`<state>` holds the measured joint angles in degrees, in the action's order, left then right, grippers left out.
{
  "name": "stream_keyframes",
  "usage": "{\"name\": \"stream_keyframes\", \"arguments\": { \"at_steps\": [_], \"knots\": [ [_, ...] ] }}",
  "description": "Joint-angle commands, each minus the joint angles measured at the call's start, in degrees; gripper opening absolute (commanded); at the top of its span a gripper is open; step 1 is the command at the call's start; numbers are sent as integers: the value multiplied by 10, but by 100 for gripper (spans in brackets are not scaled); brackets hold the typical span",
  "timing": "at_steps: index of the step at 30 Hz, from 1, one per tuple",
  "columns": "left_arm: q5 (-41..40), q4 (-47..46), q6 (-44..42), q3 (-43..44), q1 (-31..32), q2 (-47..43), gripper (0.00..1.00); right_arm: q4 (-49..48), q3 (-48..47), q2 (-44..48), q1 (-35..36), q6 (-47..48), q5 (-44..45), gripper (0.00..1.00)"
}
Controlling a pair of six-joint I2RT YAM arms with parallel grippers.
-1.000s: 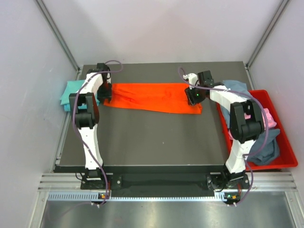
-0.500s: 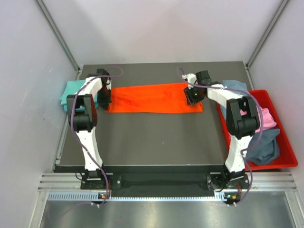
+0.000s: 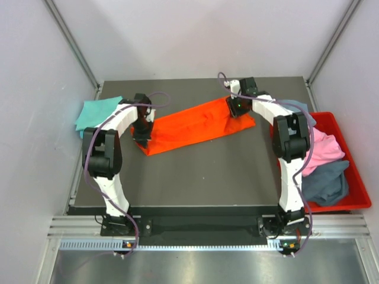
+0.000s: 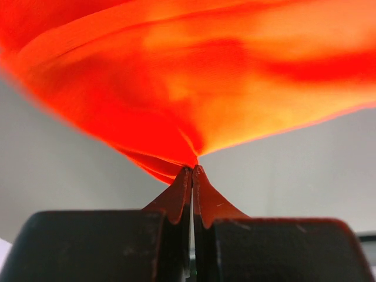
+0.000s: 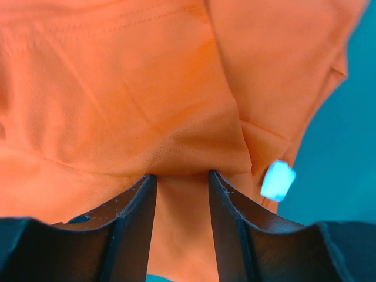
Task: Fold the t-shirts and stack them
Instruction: Fold the tshirt
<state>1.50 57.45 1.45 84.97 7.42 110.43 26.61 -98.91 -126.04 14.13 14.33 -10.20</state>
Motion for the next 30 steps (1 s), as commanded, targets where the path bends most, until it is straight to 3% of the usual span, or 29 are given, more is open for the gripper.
{"name": "stream_keyframes", "arguments": {
  "at_steps": [1,7,12,13,14,15,19,23,30],
  "knots": [
    [22,20,-9,-31,38,-57,0,-9,-68,-22,-5,-11,-1,41],
    [34,18,-9,-100,77,-110,0,-7,-156,-80,-8,-17,-5,39],
    [117,27,-36,-157,92,-157,0,-22,-200,-94,-14,-34,3,41],
    [142,29,-43,-161,95,-164,5,-25,-198,-88,-12,-37,11,41],
    [145,29,-44,-163,98,-171,22,-29,-190,-71,-14,-40,17,43],
    [150,32,-45,-154,99,-182,27,-30,-183,-60,-14,-46,23,44],
    [147,48,-55,-99,99,-199,36,-31,-123,19,-16,-75,22,47],
    [97,32,-58,-51,98,-182,41,-21,-40,102,-28,-135,-8,48],
    [-5,5,-64,11,95,-75,39,-38,123,154,-73,-310,-106,49]
  ]
}}
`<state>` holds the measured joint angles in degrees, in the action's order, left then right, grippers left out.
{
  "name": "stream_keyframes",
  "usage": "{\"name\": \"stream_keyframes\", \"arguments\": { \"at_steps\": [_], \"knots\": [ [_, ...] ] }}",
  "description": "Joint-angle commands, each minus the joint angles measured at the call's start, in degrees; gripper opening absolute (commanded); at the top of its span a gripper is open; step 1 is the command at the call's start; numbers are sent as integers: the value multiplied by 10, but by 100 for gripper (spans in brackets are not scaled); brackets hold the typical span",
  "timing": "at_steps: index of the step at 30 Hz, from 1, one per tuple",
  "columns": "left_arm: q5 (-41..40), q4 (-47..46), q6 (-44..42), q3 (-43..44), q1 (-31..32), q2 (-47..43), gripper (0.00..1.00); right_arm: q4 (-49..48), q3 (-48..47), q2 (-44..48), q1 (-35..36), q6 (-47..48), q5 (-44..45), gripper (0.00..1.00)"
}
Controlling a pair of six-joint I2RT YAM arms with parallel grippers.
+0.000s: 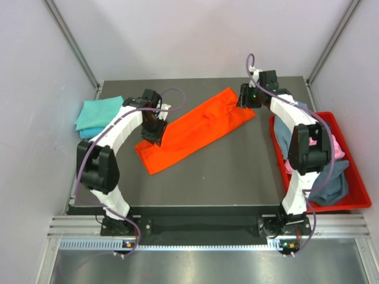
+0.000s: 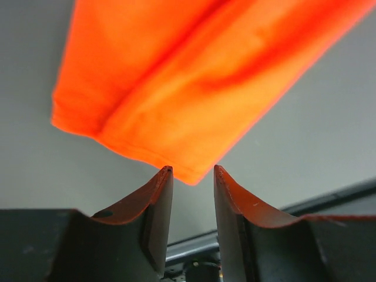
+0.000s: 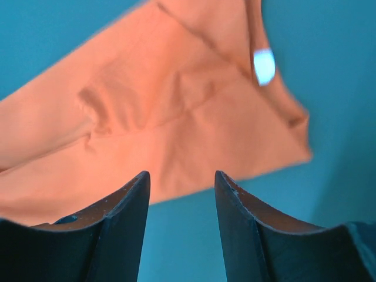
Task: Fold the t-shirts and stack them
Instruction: Fold the tshirt
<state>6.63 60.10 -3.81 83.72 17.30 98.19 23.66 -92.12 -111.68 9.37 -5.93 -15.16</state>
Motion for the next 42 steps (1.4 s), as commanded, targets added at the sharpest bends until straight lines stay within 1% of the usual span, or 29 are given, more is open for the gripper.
{"name": "stream_keyframes", "arguments": {
  "at_steps": [1,2,3,6,11,14,16,23,26,27,29,30,32,36,42],
  "knots": [
    [-61,-27,-8,28,-6,59,39,-21,74,13,-31,-126,-68,49],
    [-81,-31,-5,35,-10,71,40,-26,103,14,-40,-141,-80,49],
    [-84,-37,-4,51,-22,95,41,-33,115,14,-44,-165,-99,49],
    [-107,-43,-4,93,-45,140,47,-50,141,8,-56,-192,-123,49],
    [-124,-42,-10,159,-80,197,49,-58,127,-17,-62,-198,-129,49],
    [-134,-43,-10,178,-94,219,49,-64,106,-39,-63,-199,-129,50],
    [-135,-39,-8,177,-104,231,49,-66,79,-69,-64,-203,-121,49],
    [-132,-37,-12,152,-106,237,49,-60,48,-98,-70,-210,-84,46],
    [-133,-37,-9,144,-106,239,48,-56,35,-109,-72,-210,-77,40],
    [-131,-37,-9,141,-106,238,48,-55,27,-116,-71,-209,-77,32],
    [-132,-38,-8,137,-104,235,48,-53,16,-122,-72,-204,-71,25],
    [-134,-37,-9,134,-103,232,48,-52,3,-129,-72,-198,-70,19],
    [-134,-36,-10,128,-99,227,47,-50,-16,-137,-71,-189,-73,14],
    [-132,-38,-8,96,-92,209,48,-51,-74,-164,-71,-182,-68,12],
    [-117,-32,-11,75,-91,199,48,-69,-120,-188,-68,-188,-68,12]
  ]
}}
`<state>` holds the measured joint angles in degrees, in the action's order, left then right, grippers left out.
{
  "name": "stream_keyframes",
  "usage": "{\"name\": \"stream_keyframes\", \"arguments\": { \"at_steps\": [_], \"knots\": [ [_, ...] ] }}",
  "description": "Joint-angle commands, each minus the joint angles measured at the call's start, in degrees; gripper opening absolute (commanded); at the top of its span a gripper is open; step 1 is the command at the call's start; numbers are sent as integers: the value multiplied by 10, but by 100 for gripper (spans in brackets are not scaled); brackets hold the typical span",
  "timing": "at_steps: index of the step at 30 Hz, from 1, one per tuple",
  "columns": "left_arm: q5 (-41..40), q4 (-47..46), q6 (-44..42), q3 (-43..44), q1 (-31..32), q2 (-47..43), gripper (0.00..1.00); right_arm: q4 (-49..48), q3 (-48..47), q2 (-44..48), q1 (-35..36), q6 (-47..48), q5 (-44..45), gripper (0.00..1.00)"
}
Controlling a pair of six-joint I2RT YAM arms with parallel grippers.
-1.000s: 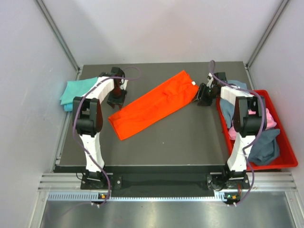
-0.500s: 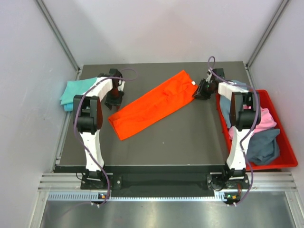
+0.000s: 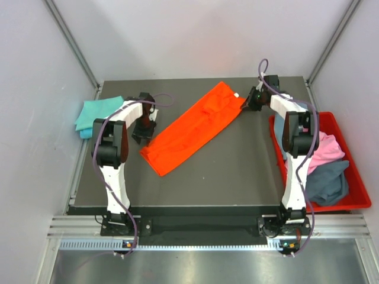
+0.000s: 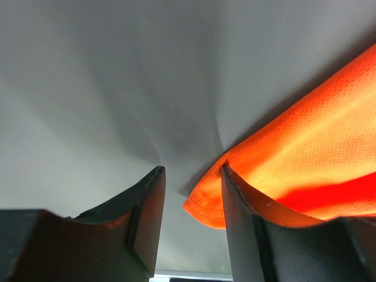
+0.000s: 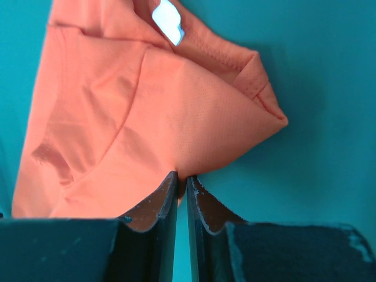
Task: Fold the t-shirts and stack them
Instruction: Fold the tshirt
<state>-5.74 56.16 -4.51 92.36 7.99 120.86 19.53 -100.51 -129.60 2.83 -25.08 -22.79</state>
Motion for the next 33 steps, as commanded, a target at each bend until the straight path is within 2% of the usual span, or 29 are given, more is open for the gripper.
{"name": "stream_keyframes", "arguments": {
  "at_steps": [1,2,5,6,11,23,31,33],
  "knots": [
    [12,10,-7,-13,2,-28,48,-28,-42,-12,-3,4,10,12],
    [18,11,-8,-15,2,-29,47,-32,-50,-18,-2,4,9,12],
    [36,19,-16,-26,4,-33,32,-40,-62,-28,2,1,6,12],
    [40,20,-19,-34,6,-35,23,-41,-71,-35,4,1,7,12],
    [78,31,-29,-64,21,-53,0,-53,-109,-58,10,-7,6,12],
    [130,47,-44,-156,126,-130,0,-79,-212,-126,12,-35,10,12],
    [136,54,-50,-146,210,-128,0,-95,-232,-145,24,-53,6,12],
    [138,54,-50,-145,228,-125,0,-97,-225,-139,24,-56,6,15]
  ]
}}
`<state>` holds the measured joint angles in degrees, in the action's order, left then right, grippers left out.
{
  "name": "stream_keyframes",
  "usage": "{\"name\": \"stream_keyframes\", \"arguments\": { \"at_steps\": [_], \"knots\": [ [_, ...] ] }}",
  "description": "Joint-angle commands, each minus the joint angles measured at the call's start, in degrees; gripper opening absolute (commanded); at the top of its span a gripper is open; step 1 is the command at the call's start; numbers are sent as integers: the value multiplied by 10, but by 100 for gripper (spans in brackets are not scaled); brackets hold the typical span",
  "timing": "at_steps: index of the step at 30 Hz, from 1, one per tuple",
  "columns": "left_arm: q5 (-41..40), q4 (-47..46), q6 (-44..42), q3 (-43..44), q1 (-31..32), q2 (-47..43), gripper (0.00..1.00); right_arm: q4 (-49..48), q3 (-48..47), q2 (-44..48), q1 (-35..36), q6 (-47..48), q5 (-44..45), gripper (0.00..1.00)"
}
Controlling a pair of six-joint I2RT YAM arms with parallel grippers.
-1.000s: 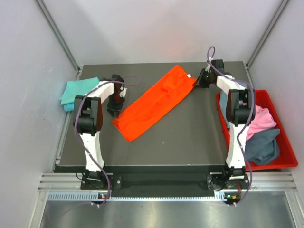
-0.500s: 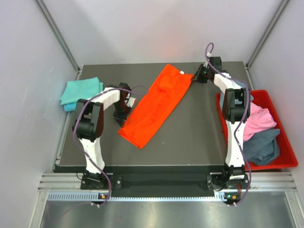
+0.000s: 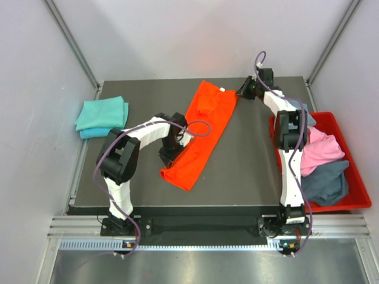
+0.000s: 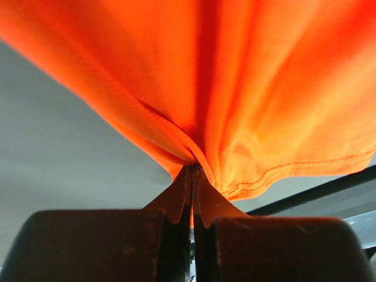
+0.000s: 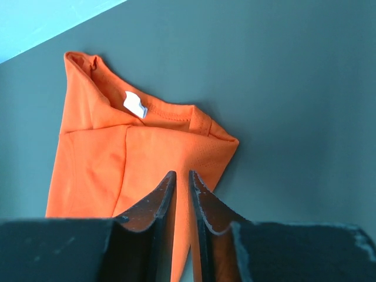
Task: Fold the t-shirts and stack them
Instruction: Fold the tshirt
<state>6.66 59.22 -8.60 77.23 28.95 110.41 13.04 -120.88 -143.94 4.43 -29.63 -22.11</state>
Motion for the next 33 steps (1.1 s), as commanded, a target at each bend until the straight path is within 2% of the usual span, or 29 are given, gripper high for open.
{"name": "stream_keyframes", "arguments": {
  "at_steps": [1,3,6,10,13,14,15,17,19,22,24,26,29,32,33],
  "knots": [
    [14,24,-7,6,25,-21,0,-29,-22,6,8,-6,0,18],
    [16,22,-5,6,38,-22,0,-28,-11,22,6,-2,4,29],
    [10,20,2,6,41,-21,0,-29,0,42,2,0,-7,37],
    [-9,24,9,10,41,-29,0,-27,6,53,-3,6,-14,39],
    [-44,30,17,4,41,-55,0,-23,24,66,-6,11,-14,40],
    [-79,31,17,0,40,-64,0,-21,34,71,-6,12,-15,40],
    [-100,30,18,-8,41,-81,7,-21,36,74,-6,13,-16,40],
    [-162,27,17,-3,40,-108,11,-14,46,80,-6,20,-15,40],
    [-183,26,8,13,41,-120,15,-13,54,85,-6,23,-13,40],
    [-149,36,-4,63,44,-128,17,-8,66,92,-4,29,-9,40],
    [-90,48,-10,93,57,-123,18,-5,73,96,-5,36,-8,41],
    [-41,50,-26,92,92,-119,26,1,78,99,-4,42,-5,40],
    [-23,56,-36,76,155,-108,39,5,87,106,-4,47,-3,41],
    [-1,55,-41,59,187,-102,48,8,98,117,-4,52,-1,41],
    [-1,57,-41,57,203,-100,48,8,100,120,-5,55,0,41]
  ]
}}
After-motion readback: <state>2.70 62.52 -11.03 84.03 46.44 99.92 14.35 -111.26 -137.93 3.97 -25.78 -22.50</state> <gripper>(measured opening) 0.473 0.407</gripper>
